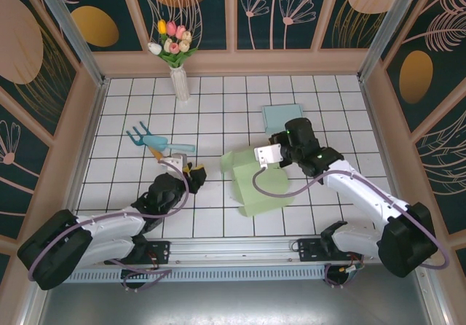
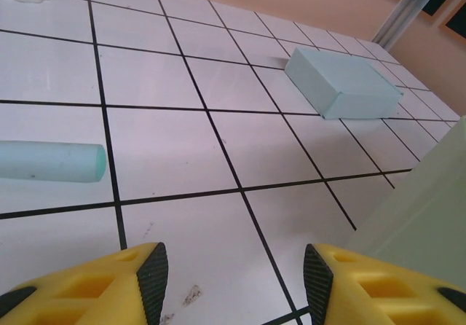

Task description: Fold the paper box

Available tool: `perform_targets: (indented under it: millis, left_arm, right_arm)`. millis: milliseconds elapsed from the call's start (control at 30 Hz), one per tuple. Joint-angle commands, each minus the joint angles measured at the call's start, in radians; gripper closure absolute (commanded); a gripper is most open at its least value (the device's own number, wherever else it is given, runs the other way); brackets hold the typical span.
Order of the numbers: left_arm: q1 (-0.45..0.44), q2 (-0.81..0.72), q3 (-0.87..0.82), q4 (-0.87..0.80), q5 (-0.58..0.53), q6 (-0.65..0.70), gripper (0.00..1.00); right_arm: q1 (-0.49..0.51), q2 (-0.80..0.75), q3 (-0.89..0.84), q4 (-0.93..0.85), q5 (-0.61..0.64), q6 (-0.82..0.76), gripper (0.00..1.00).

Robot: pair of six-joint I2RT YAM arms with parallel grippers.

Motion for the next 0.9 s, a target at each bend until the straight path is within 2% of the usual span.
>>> perform_targets:
  millis: [0,167,300,467,667,867]
  left_arm:
    - [-0.001,0.033,-0.01,0.12,0.067,0.055,0.44]
    - [-0.002,0.136,-0.002,0.216,0.217,0.081,0.43]
    - [-0.001,0.224,0.028,0.232,0.227,0.089,0.43]
    - [-0.002,0.307,0.044,0.289,0.248,0.077,0.43]
    - [-0.001,0.32,0.064,0.261,0.199,0.088,0.43]
    - [-0.002,0.284,0.046,0.233,0.116,0.097,0.43]
  right_arm:
    - [0.018,0.0,-0.026,0.063,0.017,-0.049,1.0]
    - [0.022,0.024,-0.046,0.103,0.03,-0.052,1.0]
    - [0.025,0.033,-0.081,0.143,0.044,-0.076,1.0]
    - [0.019,0.022,-0.212,0.364,0.071,-0.113,1.0]
    - [0.035,0.001,-0.265,0.55,0.016,-0.078,1.0]
    - [0.068,0.041,-0.297,0.719,0.046,-0.138,1.0]
